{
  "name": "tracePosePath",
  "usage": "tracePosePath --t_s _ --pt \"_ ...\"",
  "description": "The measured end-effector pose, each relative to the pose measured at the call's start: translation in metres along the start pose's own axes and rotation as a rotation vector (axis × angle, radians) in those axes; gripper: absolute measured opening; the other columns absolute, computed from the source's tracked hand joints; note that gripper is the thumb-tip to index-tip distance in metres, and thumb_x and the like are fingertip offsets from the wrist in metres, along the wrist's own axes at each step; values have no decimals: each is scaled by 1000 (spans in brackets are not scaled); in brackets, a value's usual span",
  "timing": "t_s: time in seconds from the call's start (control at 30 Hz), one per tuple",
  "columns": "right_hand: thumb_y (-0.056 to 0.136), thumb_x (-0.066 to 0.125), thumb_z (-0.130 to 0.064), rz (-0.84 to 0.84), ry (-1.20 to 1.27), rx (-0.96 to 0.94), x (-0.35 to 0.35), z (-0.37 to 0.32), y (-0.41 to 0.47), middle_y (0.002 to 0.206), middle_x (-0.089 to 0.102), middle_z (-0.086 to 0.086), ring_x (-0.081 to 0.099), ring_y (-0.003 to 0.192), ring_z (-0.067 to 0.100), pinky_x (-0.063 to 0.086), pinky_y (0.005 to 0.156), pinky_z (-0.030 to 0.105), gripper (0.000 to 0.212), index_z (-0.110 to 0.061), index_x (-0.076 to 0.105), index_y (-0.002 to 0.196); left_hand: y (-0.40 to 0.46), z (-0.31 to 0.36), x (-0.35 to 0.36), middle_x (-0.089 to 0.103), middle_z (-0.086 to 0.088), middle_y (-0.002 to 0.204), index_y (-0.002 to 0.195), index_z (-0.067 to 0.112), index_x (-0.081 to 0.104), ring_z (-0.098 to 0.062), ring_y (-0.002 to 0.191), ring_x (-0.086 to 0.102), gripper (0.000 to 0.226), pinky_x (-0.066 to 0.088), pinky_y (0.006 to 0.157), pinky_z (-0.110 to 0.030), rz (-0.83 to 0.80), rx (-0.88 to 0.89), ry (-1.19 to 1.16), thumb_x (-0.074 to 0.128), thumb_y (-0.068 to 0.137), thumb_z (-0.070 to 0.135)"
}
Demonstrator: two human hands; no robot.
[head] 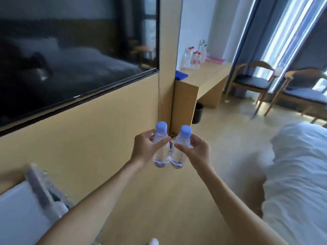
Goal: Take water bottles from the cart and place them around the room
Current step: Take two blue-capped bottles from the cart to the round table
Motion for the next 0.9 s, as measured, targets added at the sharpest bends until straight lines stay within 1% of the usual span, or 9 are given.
tracePosePath --t_s 0.1,0.2,0.23,0.3,0.37,0.43,0.6,0.73,0.9 --pt "63 83 -18 143 -35 48 -62 34 42 78 72 -9 61 70 2 48 68 20 23 -25 70 82 48 9 78 63 10 59 66 28 66 1 53 49 16 37 53 -14 -128 40 -47 78 74 34" --pt "66 82 -14 252 -81 65 -117 56 86 75 70 -4 57 66 0 43 61 10 20 -14 70 81 101 10 157 69 -3 68 70 21 68 -17 59 60 28 47 56 -28 -246 87 -63 76 71 47" --pt "66 81 -14 284 -102 71 -134 62 102 73 68 -6 55 63 -2 42 60 9 18 -16 69 79 119 12 182 70 -5 69 71 19 68 -22 64 63 34 49 58 -31 -280 124 -56 75 68 53" --pt "67 81 -15 346 -133 103 -166 73 134 73 67 -10 57 65 -2 43 63 12 20 -25 66 76 157 18 233 69 -3 67 71 17 67 -18 61 61 36 46 58 -28 -360 174 -61 76 68 52" --pt "66 81 -19 395 -177 136 -196 81 165 79 70 -13 63 77 1 47 72 16 24 -31 66 80 191 31 278 62 1 59 66 18 64 -7 53 49 34 38 54 -23 -422 216 -64 76 70 49" --pt "65 82 -21 449 -214 139 -228 86 195 85 71 -15 66 85 2 48 77 19 30 -31 68 89 224 46 318 57 3 56 63 20 59 -6 53 45 38 36 54 -21 -467 245 -93 74 69 54" --pt "65 84 -21 602 -242 140 -297 103 257 88 72 -13 67 88 4 52 83 26 35 -25 70 96 290 69 416 66 0 65 70 21 65 -16 62 60 44 48 61 -31 -542 275 -171 68 63 64" --pt "63 85 -23 658 -201 168 -341 141 311 88 73 -15 68 89 6 54 87 37 34 -34 70 90 334 79 500 69 2 69 76 19 69 -17 70 66 51 53 68 -35 -616 300 -151 67 61 67" --pt "63 85 -21 680 -179 179 -408 193 395 82 71 -21 67 86 2 53 83 27 36 -44 64 82 395 87 609 68 -3 67 75 17 67 -22 65 62 48 50 63 -35 -649 348 -136 70 63 63"
Point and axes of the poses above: each hand's wrist, its own y-axis towards the middle knuckle, its own x-axis out of the palm, z = x × y, the point moved 5 cm from there along y, towards the middle knuckle
